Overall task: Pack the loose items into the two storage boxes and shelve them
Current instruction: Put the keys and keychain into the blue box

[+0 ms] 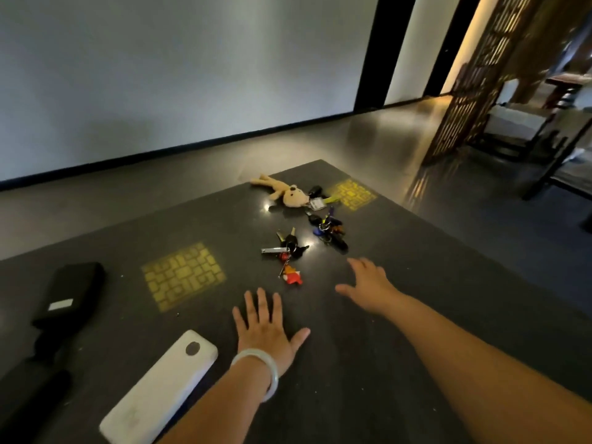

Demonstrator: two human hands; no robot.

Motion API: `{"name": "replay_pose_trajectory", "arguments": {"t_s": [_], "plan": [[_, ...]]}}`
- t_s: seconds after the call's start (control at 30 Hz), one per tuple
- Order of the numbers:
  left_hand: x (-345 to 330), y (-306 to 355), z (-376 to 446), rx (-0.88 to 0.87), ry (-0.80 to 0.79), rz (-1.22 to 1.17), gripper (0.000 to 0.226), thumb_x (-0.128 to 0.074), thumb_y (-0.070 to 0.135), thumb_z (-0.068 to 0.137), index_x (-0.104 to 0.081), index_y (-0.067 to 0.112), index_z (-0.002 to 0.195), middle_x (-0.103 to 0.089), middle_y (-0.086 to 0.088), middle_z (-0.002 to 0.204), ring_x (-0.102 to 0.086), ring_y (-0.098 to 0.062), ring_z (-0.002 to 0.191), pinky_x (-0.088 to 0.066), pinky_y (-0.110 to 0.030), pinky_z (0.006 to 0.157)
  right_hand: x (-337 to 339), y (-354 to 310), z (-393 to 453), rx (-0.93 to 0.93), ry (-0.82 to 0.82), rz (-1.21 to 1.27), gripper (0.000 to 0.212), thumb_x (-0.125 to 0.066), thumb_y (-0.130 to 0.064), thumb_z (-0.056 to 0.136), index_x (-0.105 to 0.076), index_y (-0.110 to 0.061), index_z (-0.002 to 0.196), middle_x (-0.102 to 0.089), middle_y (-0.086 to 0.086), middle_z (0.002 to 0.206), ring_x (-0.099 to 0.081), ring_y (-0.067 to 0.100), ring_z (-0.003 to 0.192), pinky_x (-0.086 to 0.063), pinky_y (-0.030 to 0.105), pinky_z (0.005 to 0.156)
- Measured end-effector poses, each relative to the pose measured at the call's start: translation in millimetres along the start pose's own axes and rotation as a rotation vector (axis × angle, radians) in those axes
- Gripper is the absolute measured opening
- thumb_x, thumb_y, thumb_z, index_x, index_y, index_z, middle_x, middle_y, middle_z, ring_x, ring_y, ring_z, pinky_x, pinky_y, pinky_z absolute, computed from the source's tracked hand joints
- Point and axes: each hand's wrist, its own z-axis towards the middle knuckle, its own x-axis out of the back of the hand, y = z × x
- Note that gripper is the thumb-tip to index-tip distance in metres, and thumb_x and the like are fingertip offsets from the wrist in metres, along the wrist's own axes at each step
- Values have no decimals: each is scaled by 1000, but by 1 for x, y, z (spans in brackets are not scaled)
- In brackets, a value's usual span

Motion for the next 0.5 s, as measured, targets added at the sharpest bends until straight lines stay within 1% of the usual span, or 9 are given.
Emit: {"name": "replay_pose_trajectory", "arguments": {"t_s": [0.1, 0.2, 0.3, 0.4, 0.5], "plan": [[-15, -4, 1, -3, 98, -12, 96, 1, 83, 76, 16, 24, 150, 20, -11, 159, 20, -37, 144, 8, -59, 114, 2, 1, 45, -4, 10, 52, 73, -52, -46, 94, -14, -26, 153, 0, 11, 161, -9, 40, 144, -16, 45, 116], [-23, -5, 3, -4, 139, -23, 95, 9, 84, 70, 21, 26, 145, 21, -9, 158, 22, -35, 143, 10, -59, 113, -4, -3, 84, 3, -4, 68, 69, -51, -46, 95, -16, -30, 153, 4, 11, 161, -7, 40, 145, -14, 44, 117], [-28, -5, 6, -6, 166, -36, 92, 9, 84, 70, 24, 27, 141, 22, -7, 157, 24, -33, 142, 13, -57, 113, -17, -9, 106, 19, -7, 52, 65, -48, -42, 97, -18, -24, 153, -3, 8, 161, -9, 33, 146, -14, 41, 119], [-29, -5, 4, -9, 189, -27, 92, 10, 83, 71, 22, 27, 143, 19, -8, 158, 23, -34, 143, 14, -57, 112, -37, -8, 95, 51, 132, 40, 61, -44, -32, 100, -18, -16, 153, -13, 7, 160, -14, 25, 146, -16, 37, 119], [-25, -5, 1, -10, 180, -27, 92, 10, 82, 72, 22, 25, 144, 20, -9, 158, 24, -34, 143, 14, -56, 112, -60, -4, 45, 66, 232, -31, 55, -38, -31, 102, -19, -16, 152, -17, 6, 159, -19, 20, 145, -19, 34, 119]]}}
